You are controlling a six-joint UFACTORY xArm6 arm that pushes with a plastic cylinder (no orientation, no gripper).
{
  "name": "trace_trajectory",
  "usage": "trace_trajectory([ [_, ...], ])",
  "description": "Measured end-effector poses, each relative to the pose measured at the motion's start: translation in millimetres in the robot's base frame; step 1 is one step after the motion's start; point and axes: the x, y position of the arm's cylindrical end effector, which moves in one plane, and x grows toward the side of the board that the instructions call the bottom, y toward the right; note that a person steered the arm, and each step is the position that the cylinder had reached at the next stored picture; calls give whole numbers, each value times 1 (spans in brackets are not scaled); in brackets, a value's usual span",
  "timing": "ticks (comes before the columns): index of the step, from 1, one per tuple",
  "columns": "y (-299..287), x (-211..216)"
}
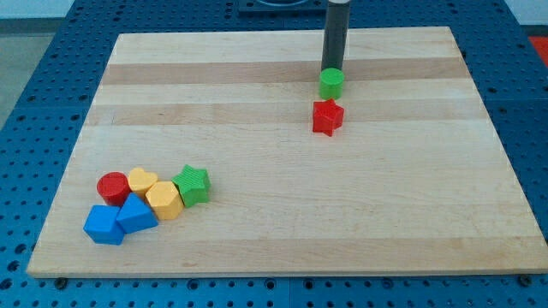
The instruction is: Slide the red circle to the red star
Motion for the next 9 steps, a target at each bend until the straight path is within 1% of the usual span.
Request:
trace_trajectory([
  [2, -3, 40],
  [3, -48, 41],
  [4, -111, 47],
  [6, -235, 84],
  [7, -278, 110],
  [8, -300, 147],
  [9, -310, 178],
])
